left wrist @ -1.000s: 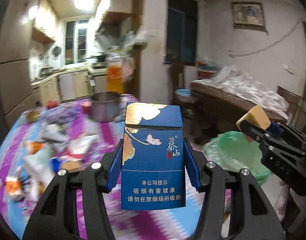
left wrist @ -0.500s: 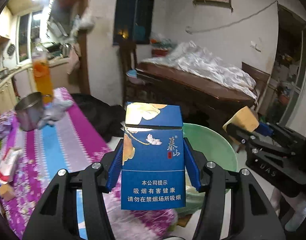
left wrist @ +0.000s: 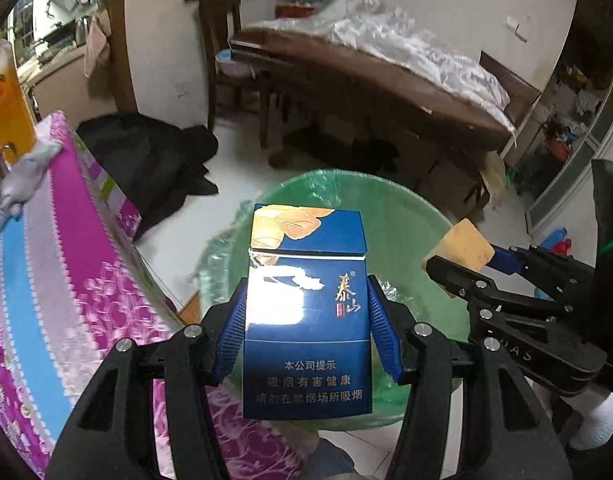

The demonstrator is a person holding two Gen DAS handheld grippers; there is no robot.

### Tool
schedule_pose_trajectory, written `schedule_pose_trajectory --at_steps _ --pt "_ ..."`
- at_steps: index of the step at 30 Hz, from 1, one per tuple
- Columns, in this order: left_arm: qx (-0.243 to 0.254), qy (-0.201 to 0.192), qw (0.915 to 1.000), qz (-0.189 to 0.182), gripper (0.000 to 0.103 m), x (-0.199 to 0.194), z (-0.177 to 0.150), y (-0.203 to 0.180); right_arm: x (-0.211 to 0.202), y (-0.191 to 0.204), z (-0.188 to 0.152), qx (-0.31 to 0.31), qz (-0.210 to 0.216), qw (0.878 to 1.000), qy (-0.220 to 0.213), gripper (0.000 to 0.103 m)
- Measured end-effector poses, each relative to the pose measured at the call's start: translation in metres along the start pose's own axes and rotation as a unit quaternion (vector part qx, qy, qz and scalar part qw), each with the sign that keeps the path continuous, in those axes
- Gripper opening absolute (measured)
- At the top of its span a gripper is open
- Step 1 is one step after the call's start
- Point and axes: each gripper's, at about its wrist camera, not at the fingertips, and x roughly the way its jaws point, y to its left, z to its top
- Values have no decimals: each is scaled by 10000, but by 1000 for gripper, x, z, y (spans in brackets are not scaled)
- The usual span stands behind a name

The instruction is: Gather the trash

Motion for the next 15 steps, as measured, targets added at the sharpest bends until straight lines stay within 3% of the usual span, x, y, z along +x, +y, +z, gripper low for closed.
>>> schedule_pose_trajectory --at_steps 7,8,10,15 --pt "-47 46 10000 -14 55 14 1 -4 -4 3 -13 0 46 10000 -2 47" --pt "-60 20 10000 -7 58 12 2 -4 -6 3 -14 2 46 10000 -18 47" --pt "-77 -47 10000 1 77 10 5 -3 -11 5 -15 10 60 10000 -62 54" --pt "-184 -188 9996 39 87 3 9 2 -20 7 -18 7 36 9999 -168 64"
